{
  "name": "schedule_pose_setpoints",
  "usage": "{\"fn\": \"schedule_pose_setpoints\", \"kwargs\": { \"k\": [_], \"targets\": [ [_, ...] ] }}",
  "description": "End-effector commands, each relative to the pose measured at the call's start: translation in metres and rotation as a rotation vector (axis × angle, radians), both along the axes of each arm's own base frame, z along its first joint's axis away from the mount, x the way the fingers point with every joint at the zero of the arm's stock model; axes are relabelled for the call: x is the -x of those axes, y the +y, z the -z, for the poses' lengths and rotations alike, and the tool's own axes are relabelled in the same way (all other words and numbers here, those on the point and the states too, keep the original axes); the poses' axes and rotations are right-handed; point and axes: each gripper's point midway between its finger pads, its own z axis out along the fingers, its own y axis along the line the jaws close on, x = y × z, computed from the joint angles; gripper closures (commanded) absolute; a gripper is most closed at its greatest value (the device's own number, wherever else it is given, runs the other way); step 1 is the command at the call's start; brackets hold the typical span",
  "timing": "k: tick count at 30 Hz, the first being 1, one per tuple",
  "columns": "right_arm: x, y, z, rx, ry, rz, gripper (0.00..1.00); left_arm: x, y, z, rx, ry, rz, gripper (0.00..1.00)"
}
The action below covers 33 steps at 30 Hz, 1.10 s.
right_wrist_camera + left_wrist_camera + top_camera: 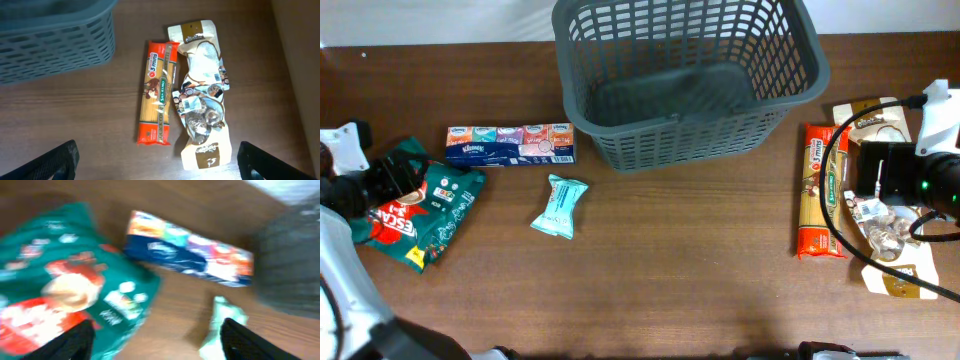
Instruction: Pack container
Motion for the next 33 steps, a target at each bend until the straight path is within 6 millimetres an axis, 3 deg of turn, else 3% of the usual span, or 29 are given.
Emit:
{"fn": "schedule_pose_setpoints", "kwargs": {
  "k": [1,4,8,13,16,21,25,28,33],
  "targets": [
    [0.002,-0.005,-0.007,0.011,-0.022,0.028,0.01,0.027,0.032,-0.033,-0.271,0.063,-0.197,0.15],
    [0.002,-0.005,-0.007,0.011,-0.022,0.028,0.01,0.044,0.040,-0.054,-0.389,0.075,-0.308,0.08],
    [0.002,-0.005,-0.007,0.011,-0.022,0.028,0.01,0.072,0.048,-0.085,-0.543,0.092,-0.473,0.06],
    [0.002,-0.005,-0.007,0.011,-0.022,0.028,0.01,0.064,0.042,-0.091,-0.551,0.054,-0.450,0.06],
    [0.002,-0.005,-0.007,0.011,-0.022,0.028,0.01,0.050,0.042,-0.067,-0.499,0.106,-0.407,0.06],
    [0.002,-0.005,-0.007,0.011,-0.022,0.028,0.01,0.030,0.035,-0.006,-0.350,0.241,-0.316,0.06],
    [0.002,-0.005,-0.007,0.011,-0.022,0.028,0.01,0.024,0.032,0.032,-0.277,0.337,-0.273,0.06],
    [0.002,-0.005,-0.007,0.011,-0.022,0.028,0.01,0.023,0.032,0.049,-0.248,0.383,-0.277,0.06],
    [0.002,-0.005,-0.007,0.011,-0.022,0.028,0.01,0.021,0.033,0.059,-0.201,0.399,-0.343,0.05]
  ]
}}
